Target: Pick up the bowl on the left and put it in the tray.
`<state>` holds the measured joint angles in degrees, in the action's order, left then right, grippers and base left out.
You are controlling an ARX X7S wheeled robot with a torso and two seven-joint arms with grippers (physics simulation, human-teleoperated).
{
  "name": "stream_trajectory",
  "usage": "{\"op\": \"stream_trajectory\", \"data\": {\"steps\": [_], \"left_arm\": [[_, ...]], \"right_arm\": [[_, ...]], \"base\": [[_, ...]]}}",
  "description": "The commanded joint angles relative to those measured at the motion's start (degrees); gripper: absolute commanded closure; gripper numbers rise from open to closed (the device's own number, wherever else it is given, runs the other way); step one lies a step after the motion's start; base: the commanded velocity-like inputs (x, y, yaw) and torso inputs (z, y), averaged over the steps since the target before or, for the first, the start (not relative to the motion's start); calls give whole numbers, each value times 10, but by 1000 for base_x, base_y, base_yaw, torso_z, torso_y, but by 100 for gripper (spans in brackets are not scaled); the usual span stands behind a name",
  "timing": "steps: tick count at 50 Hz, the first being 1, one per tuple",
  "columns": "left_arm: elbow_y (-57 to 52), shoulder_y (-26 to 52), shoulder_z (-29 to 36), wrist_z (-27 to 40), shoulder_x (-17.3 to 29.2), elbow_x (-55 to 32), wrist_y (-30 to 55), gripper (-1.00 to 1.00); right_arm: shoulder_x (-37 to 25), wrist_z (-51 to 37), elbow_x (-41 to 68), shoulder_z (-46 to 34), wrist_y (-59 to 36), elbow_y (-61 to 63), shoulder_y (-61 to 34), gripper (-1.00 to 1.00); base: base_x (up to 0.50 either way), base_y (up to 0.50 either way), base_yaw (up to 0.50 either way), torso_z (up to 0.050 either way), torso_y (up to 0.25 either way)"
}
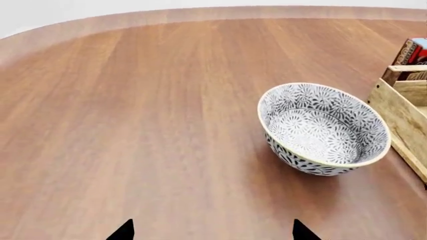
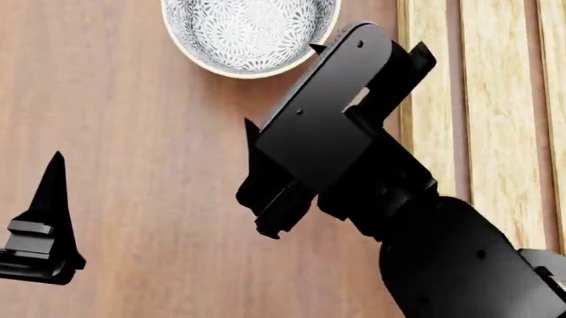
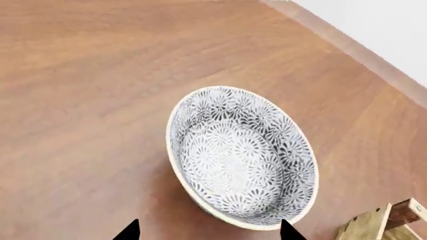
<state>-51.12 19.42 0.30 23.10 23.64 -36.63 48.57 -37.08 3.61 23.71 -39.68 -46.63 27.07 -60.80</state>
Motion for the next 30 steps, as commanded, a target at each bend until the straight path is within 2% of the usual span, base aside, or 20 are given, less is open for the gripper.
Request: {"op": "stream_trajectory", "data": {"steps": [1, 14, 30], "left_arm": [[4, -11, 5, -5, 6, 10, -18, -100], [6, -19, 6, -11, 11, 11, -33, -100], [14, -22, 0, -13, 17, 7, -41, -100]], "right_arm": [[0, 103, -104, -126, 93, -128, -69, -100], [36, 142, -163, -185, 153, -248, -111, -100], [87, 140, -227, -226, 251, -413, -151, -100]], "base": [[0, 0, 0, 0, 0], [0, 0, 0, 0, 0], [0, 0, 0, 0, 0]]}}
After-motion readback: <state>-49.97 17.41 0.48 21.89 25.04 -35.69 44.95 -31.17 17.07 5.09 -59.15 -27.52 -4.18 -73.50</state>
